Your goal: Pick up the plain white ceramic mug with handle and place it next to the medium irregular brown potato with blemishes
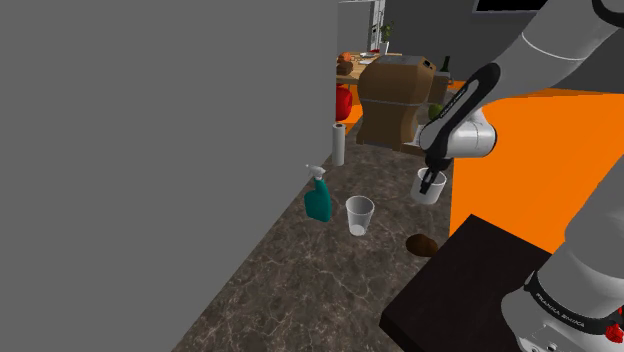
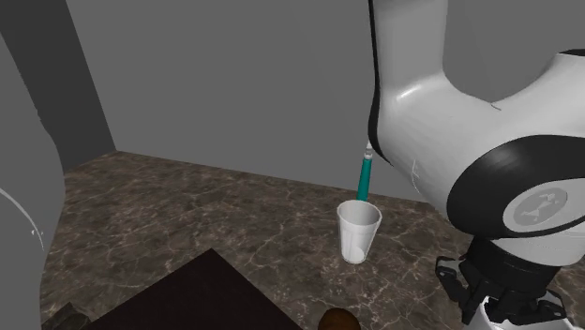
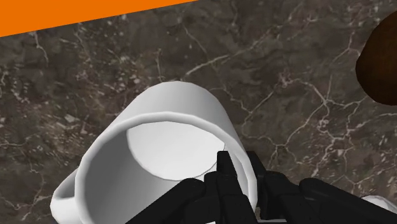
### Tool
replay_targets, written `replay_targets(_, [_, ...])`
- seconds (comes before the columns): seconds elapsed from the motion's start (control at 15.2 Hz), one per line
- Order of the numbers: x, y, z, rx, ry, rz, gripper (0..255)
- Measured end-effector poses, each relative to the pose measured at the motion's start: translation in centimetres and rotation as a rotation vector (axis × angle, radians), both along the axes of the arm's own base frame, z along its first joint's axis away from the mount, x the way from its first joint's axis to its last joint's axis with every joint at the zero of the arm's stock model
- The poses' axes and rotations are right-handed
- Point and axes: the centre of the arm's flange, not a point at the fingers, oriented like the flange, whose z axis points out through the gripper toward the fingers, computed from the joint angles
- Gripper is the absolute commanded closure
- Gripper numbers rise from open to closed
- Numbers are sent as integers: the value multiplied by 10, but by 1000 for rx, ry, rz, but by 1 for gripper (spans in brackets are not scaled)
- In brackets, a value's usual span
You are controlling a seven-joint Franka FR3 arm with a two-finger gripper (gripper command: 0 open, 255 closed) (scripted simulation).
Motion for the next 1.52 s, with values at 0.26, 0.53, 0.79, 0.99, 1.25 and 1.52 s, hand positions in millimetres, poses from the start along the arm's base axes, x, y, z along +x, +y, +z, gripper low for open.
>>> replay_targets(0.26, [0, 1, -21, 0, 0, 0, 255])
replay_targets(0.53, [0, 1, -41, 0, 0, 0, 255])
replay_targets(0.79, [0, 0, -46, 0, 0, 0, 255])
replay_targets(0.99, [0, 0, -46, 0, 0, 0, 0])
replay_targets(1.25, [0, 0, -46, -1, -1, 0, 0])
replay_targets(1.52, [-2, -1, -30, -1, -1, 0, 0])
